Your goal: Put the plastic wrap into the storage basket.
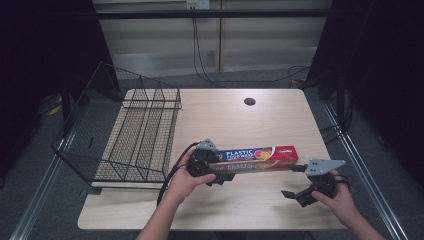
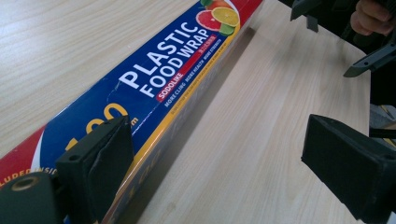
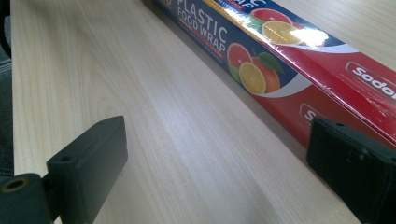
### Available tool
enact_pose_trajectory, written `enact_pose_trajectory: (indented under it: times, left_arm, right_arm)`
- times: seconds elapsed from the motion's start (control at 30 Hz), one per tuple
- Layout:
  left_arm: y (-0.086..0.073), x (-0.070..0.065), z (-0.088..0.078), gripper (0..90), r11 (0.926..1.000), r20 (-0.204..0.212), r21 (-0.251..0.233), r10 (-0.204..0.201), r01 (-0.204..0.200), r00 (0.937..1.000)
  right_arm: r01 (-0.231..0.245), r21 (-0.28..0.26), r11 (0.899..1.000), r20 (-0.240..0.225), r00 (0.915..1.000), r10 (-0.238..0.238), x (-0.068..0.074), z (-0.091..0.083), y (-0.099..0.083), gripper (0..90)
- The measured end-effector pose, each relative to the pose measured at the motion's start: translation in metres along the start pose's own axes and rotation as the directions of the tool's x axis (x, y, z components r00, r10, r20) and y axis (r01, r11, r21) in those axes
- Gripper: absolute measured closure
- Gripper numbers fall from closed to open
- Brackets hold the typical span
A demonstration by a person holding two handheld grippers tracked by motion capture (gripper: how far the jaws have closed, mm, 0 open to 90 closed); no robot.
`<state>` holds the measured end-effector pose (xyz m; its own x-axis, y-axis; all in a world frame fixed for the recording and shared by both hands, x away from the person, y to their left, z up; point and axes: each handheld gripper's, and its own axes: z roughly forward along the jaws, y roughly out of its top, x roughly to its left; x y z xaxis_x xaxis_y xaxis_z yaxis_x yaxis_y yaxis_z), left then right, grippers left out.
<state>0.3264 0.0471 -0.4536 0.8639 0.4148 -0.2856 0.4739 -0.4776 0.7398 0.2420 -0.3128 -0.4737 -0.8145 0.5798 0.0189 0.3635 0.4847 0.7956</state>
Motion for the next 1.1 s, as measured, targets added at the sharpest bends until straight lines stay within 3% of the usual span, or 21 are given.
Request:
enact_pose_trajectory:
  times: [0.6,0.7,0.77,0.9,1.1]
  left_arm:
    - [0.013,-0.007,-0.007,5.5,0.9984,0.015,-0.052,0.022,-0.022,0.9996]
    - [0.017,-0.011,-0.006,4.0,0.9978,-0.012,-0.067,0.001,-0.002,0.9999]
    - [0.019,-0.013,-0.006,2.9,0.9978,-0.006,-0.062,0.023,-0.024,0.9997]
    - [0.023,-0.020,-0.007,2.4,0.9949,-0.033,-0.043,0.090,-0.091,0.9954]
    - [0.034,-0.017,-0.008,3.7,0.9957,-0.020,-0.039,0.083,-0.083,0.9964]
  right_arm:
    - [-0.003,-0.010,1.000,0.003,1.0000,0.003,0.000,-0.006,-0.002,5.2]
    - [-0.004,-0.009,1.000,0.003,1.0000,0.004,0.000,-0.006,-0.002,5.3]
    - [-0.004,-0.012,1.000,0.007,1.0000,0.004,0.001,-0.006,-0.001,5.2]
    - [-0.007,-0.012,1.000,0.006,1.0000,0.007,0.001,-0.006,-0.001,5.3]
    - [-0.010,-0.014,1.000,0.000,1.0000,0.010,-0.002,-0.005,0.000,5.2]
